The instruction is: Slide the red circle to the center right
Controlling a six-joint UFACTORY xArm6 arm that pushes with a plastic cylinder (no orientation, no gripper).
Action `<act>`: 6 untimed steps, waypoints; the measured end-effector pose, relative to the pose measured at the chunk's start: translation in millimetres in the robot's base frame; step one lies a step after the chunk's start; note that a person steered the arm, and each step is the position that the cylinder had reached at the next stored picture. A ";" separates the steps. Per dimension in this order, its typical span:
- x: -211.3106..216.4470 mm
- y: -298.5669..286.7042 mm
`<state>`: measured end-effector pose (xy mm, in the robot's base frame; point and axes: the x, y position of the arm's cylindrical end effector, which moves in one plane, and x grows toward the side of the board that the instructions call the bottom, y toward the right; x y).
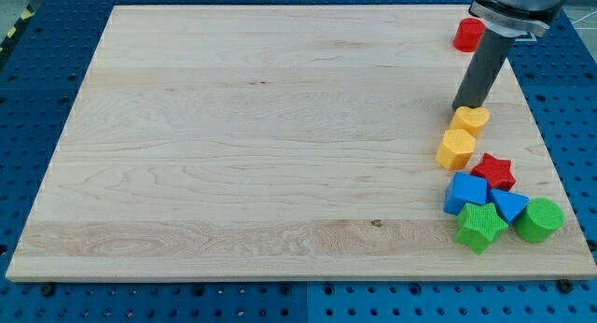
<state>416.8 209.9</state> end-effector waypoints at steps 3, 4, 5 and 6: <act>32.2 -0.4; 4.9 -3.2; -33.7 -8.8; -71.4 -11.5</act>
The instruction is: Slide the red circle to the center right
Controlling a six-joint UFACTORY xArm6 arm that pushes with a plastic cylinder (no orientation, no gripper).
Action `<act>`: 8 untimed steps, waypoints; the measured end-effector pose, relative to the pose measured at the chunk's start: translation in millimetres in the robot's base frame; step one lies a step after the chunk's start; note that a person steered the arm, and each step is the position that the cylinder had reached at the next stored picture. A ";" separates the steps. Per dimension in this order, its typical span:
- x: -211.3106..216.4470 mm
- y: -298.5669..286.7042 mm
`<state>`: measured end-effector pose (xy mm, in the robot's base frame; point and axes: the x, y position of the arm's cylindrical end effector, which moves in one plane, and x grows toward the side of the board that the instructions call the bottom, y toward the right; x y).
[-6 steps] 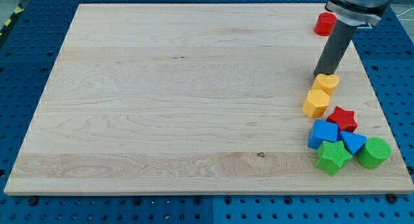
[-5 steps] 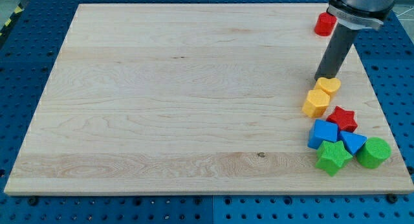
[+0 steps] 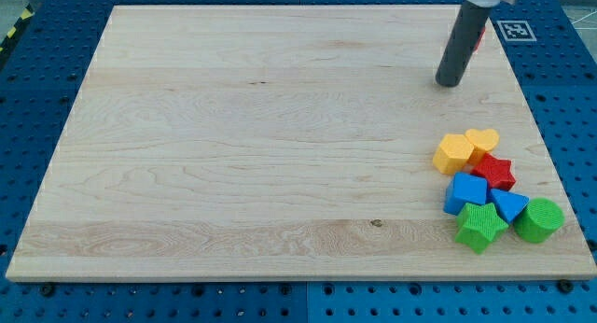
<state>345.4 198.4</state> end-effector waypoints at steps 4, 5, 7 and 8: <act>-107.8 31.1; -80.3 50.3; -89.3 80.4; -80.4 92.8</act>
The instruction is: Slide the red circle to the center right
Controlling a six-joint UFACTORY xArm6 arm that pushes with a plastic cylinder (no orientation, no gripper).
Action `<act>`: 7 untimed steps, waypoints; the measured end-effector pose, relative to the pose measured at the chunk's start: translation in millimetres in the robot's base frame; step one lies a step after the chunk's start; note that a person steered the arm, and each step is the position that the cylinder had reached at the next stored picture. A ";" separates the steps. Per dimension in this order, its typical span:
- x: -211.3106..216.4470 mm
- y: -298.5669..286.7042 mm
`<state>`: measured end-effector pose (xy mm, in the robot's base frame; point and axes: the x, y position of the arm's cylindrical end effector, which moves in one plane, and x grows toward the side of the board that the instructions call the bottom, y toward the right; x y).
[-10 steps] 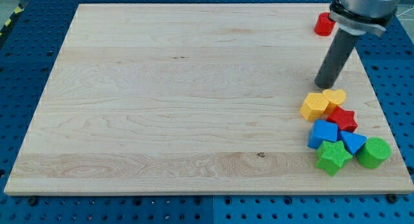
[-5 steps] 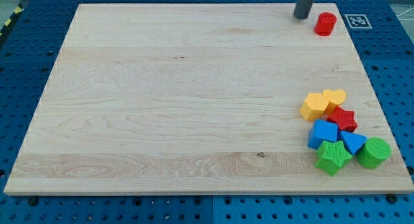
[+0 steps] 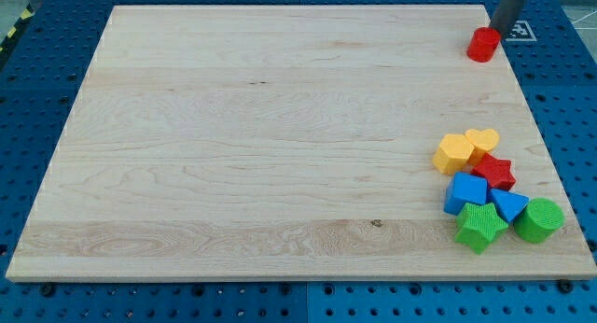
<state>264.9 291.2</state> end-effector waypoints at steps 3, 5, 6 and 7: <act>79.1 -39.7; 69.1 -37.5; 95.4 -37.5; 116.3 -32.8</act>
